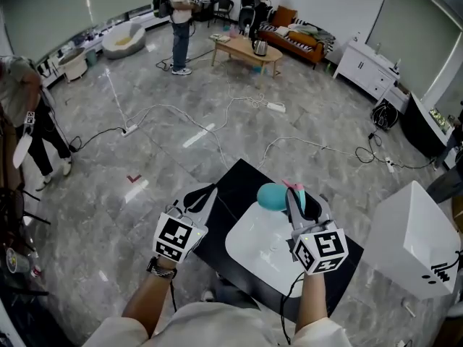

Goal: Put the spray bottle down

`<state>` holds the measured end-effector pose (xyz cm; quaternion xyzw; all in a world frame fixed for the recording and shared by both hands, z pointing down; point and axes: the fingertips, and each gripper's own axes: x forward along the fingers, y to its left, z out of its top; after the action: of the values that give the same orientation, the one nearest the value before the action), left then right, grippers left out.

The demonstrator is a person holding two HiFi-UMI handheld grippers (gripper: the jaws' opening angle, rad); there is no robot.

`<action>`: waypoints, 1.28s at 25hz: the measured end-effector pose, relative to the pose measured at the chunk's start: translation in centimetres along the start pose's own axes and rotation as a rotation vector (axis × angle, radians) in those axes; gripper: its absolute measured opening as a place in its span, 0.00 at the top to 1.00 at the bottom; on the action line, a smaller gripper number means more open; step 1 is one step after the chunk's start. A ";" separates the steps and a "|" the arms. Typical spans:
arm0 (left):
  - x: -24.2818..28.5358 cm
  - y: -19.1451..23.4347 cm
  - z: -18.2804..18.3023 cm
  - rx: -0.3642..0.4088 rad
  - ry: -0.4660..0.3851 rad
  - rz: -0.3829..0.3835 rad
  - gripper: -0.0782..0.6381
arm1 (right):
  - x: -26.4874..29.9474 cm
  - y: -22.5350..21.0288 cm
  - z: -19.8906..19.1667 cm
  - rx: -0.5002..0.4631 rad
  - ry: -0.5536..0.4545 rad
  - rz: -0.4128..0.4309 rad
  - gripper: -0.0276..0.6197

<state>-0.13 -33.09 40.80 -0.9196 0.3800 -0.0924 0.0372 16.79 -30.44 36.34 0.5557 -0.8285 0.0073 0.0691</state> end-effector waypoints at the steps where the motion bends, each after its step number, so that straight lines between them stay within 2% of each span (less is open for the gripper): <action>1: 0.8 0.2 0.0 -0.003 0.002 0.000 0.89 | 0.7 -0.7 -0.2 0.000 0.006 0.001 0.85; 12: 7.9 3.7 -2.8 -0.035 0.054 0.016 0.89 | 9.9 -5.7 -5.5 0.014 0.099 0.037 0.85; 18: 10.4 5.9 -4.6 -0.065 0.052 0.036 0.89 | 14.5 -7.2 -8.4 0.014 0.144 0.055 0.85; 32: 13.3 8.4 -11.7 -0.148 0.131 0.045 0.89 | 23.6 -7.8 -17.2 0.000 0.291 0.107 0.85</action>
<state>1.04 -48.41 52.96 -0.9030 0.4080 -0.1231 -0.0538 17.06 -53.64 55.81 0.5040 -0.8381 0.0913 0.1877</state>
